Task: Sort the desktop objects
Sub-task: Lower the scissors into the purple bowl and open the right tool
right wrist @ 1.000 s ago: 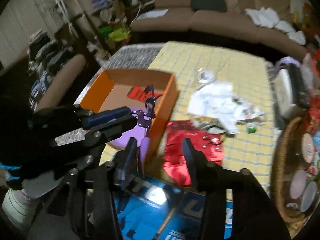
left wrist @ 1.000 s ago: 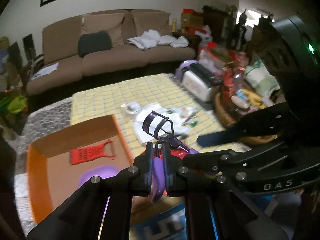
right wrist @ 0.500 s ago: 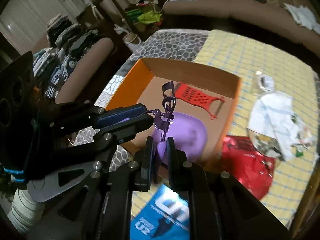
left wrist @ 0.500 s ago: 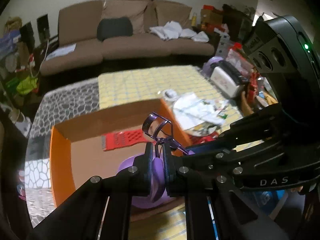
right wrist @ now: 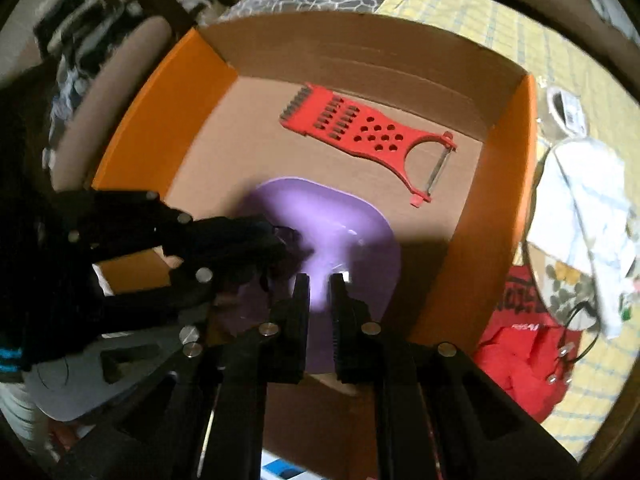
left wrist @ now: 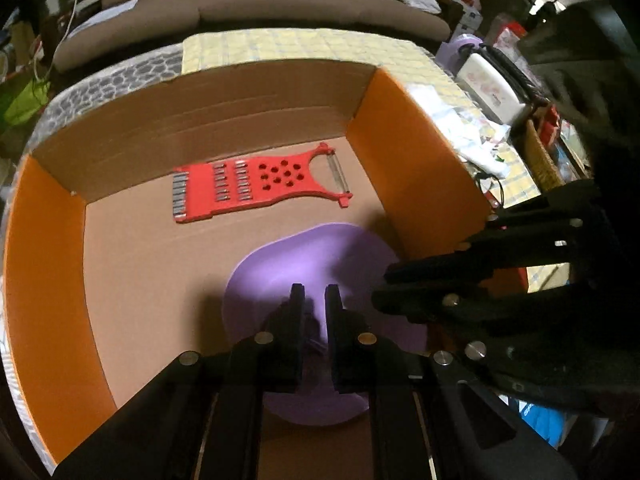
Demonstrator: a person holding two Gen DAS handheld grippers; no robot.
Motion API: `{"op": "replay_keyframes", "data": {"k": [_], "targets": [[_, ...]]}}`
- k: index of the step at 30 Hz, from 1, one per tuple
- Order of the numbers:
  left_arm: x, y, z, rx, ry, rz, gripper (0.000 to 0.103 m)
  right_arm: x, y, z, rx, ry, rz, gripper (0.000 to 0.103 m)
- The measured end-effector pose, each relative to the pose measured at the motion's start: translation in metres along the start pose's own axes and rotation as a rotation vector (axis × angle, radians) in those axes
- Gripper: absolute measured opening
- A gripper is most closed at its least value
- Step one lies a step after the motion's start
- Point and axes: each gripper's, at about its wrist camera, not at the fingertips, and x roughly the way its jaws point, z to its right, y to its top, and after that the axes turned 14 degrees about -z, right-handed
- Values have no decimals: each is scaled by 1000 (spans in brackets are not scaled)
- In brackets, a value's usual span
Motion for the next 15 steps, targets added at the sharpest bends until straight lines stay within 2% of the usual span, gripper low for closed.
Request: {"op": "replay_keyframes", "data": {"k": [2, 5, 7, 8, 10, 11, 13, 15], "targets": [[-6, -1, -3, -18, -2, 15, 15, -4, -1, -4, -5, -21, 16, 10], [-18, -5, -12, -42, 8, 42, 31, -15, -5, -5, -5, -43, 49, 11], [-27, -7, -18, -59, 14, 54, 32, -24, -5, -5, 5, -22, 73, 14], [-31, -8, -21, -70, 10, 59, 32, -31, -6, -5, 11, 36, 87, 21], [-41, -13, -28, -97, -7, 79, 32, -36, -8, -4, 10, 180, 87, 45], [-46, -16, -32, -110, -15, 88, 33, -37, -7, -6, 10, 213, 90, 59], [-55, -22, -38, -129, -27, 104, 35, -40, -8, -17, -11, 184, 89, 61], [-62, -30, -46, -150, -26, 113, 35, -37, -4, -36, -59, 72, 68, 61]]}}
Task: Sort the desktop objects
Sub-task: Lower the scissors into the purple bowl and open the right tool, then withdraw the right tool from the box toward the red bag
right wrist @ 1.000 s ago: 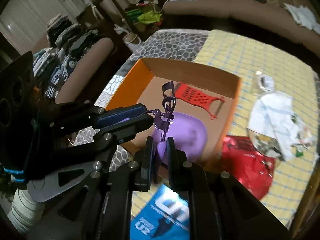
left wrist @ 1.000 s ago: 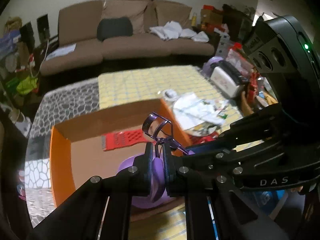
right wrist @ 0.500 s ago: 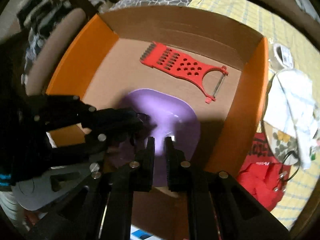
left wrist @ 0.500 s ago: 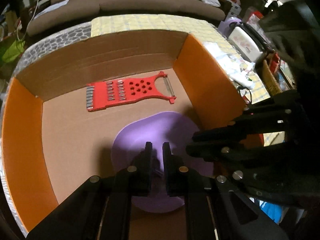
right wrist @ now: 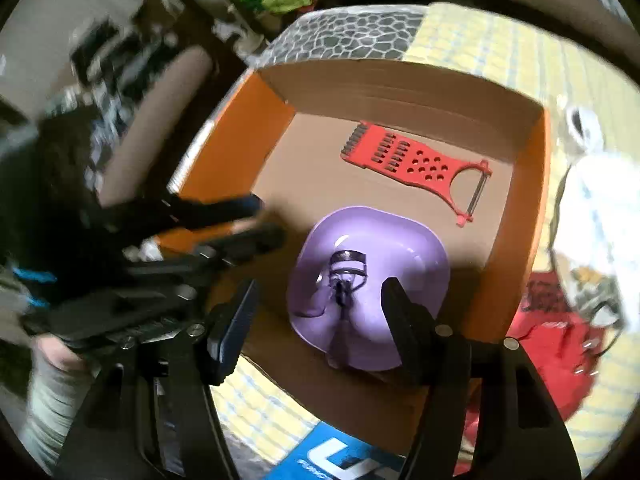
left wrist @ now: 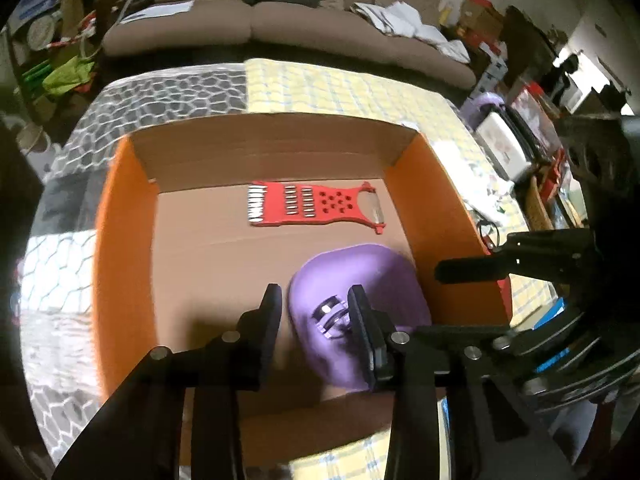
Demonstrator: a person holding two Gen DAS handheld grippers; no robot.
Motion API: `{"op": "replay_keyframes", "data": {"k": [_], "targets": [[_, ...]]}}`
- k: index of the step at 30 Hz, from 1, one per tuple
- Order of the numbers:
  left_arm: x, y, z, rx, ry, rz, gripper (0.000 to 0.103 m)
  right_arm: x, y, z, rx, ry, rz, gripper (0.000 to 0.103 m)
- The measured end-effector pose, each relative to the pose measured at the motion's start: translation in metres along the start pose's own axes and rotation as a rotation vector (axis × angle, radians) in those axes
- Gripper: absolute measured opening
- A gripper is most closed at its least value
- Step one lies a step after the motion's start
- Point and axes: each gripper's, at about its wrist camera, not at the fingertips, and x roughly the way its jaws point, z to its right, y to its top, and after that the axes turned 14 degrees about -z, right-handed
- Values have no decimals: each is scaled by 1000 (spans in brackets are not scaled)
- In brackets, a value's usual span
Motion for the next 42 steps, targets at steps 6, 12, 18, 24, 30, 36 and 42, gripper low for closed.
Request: {"op": "replay_keyframes", "data": {"k": [6, 12, 18, 24, 30, 36, 42], "targets": [[-13, -16, -21, -35, 10, 14, 36, 20, 0, -30, -87, -162, -77, 48], [-13, -28, -30, -48, -17, 21, 36, 36, 4, -21, -49, -162, -90, 27], [-6, -30, -27, -44, -29, 15, 36, 25, -8, 25, 104, -62, -20, 16], [0, -23, -14, -26, -25, 1, 38, 9, -13, 52, 173, -223, 13, 16], [5, -16, -1, -9, -20, -13, 52, -9, -20, 32, 100, -251, 61, 20], [-1, -14, 26, 20, -42, 19, 87, -48, -58, 42, 80, -200, 133, 44], [-5, -14, 78, 59, -111, 37, 103, -80, -107, 95, 160, -204, 149, 88]]}}
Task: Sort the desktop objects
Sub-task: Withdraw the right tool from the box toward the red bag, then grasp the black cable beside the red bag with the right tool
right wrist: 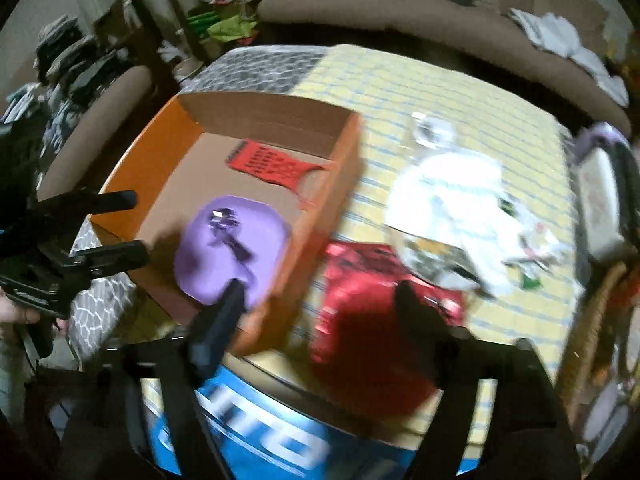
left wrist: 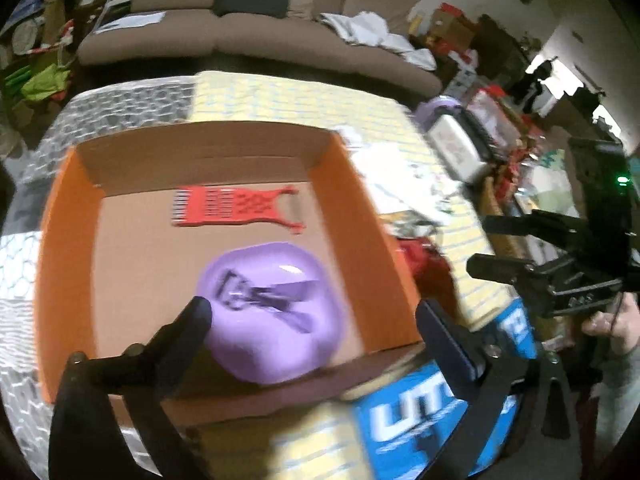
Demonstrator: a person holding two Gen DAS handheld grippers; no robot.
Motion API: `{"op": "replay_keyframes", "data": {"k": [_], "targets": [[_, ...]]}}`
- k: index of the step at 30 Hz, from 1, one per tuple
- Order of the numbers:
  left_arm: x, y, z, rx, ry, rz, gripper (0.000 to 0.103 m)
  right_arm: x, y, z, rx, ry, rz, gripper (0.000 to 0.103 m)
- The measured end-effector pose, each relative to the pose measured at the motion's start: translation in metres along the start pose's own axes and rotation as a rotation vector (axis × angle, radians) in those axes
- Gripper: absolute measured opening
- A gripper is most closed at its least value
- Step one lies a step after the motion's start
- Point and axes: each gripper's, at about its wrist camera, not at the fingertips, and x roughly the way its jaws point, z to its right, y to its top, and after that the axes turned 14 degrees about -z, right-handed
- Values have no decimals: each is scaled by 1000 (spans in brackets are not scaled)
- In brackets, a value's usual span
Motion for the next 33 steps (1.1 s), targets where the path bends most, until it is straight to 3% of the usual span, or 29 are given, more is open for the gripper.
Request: {"op": "replay_keyframes", "data": {"k": [2, 7, 11, 16, 19, 21, 23, 29, 33], "targets": [[3, 2, 24, 31, -29, -1, 103, -3, -12, 25, 46, 8, -6, 95], [19, 2, 82, 97, -29, -34, 103, -1, -41, 69, 124, -7, -12, 99], [37, 4, 116, 123, 15, -43, 103, 6, -59, 108, 212, 40, -1, 99], [65, 29, 149, 133, 84, -55, 103, 10, -72, 145, 301, 101, 55, 98], [84, 51, 164, 165, 152, -50, 102, 14, -74, 166, 355, 134, 92, 83], [103, 67, 166, 163, 198, -80, 92, 22, -70, 176, 383, 152, 99, 74], [121, 79, 168, 157, 246, -115, 67, 33, -63, 182, 392, 187, 90, 72], [163, 97, 162, 129, 295, -193, 65, 80, -42, 202, 466, 344, 55, 64], [185, 102, 160, 121, 337, -234, 63, 101, -31, 200, 460, 343, 20, 59]]}}
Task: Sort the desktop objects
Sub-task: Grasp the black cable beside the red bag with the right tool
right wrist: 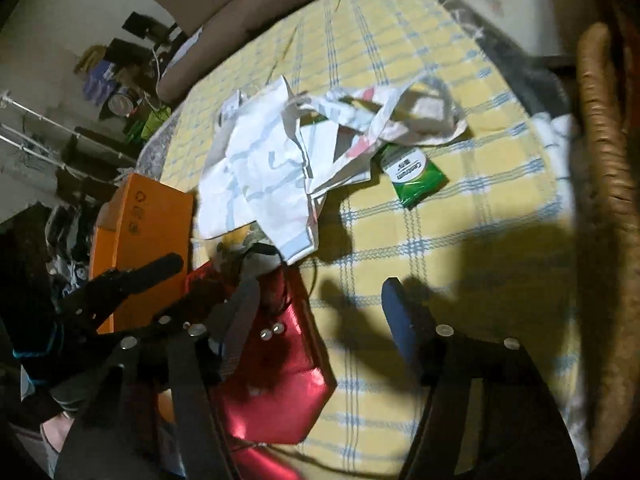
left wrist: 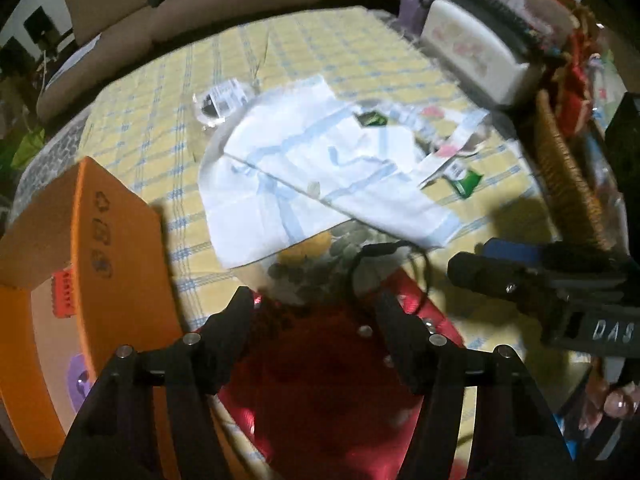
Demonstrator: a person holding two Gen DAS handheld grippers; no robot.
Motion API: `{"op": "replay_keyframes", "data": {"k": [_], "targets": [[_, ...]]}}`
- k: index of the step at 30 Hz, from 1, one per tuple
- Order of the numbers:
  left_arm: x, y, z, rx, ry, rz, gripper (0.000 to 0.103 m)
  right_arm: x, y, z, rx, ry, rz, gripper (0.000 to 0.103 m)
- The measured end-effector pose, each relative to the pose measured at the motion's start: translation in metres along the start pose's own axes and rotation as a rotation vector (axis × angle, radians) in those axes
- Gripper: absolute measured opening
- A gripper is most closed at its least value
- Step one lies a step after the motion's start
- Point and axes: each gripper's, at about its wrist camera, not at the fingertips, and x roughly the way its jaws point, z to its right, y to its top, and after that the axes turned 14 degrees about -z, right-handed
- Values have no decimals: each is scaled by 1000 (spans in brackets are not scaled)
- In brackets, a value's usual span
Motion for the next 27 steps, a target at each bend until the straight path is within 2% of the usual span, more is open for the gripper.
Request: {"op": "replay_keyframes", "data": {"k": [2, 4, 6, 7, 8, 9, 10, 14, 18, 21, 23, 24, 26, 27], "targets": [[10, 3, 0, -7, -8, -20, 56, 8, 3, -6, -19, -20, -8, 58], [14, 3, 0, -8, -15, -26, 56, 16, 6, -12, -34, -41, -19, 54], [14, 2, 4, 6, -1, -11, 55, 24, 9, -17, -44, -49, -23, 41], [14, 2, 5, 9, -4, -6, 46, 25, 10, -18, -43, -45, -22, 35], [12, 2, 5, 14, -22, -2, 24, 26, 10, -19, -43, -23, -20, 21], [9, 2, 5, 10, -55, 3, 9, 26, 10, -20, -42, -14, -20, 12], [6, 2, 5, 4, -71, 1, 3, 26, 9, -22, -43, -13, -20, 10], [-10, -3, 8, 22, -127, 17, 5, 9, -1, -39, -90, 19, 7, 8], [-42, -15, 5, 20, -164, 67, 4, -20, -10, -64, -129, 23, 45, 7], [-65, -22, 0, 22, -161, 91, 4, -44, -17, -88, -178, -42, 76, 7], [-73, -28, -6, 2, -152, 105, 6, -52, -20, -91, -160, -101, 84, 9], [-74, -30, -8, -6, -151, 106, 8, -50, -19, -88, -133, -113, 75, 12], [-70, -34, -14, -38, -155, 97, 21, -35, -16, -75, -86, -123, 44, 16], [-66, -37, -19, -58, -164, 89, 24, -26, -13, -70, -68, -135, 27, 16]]}}
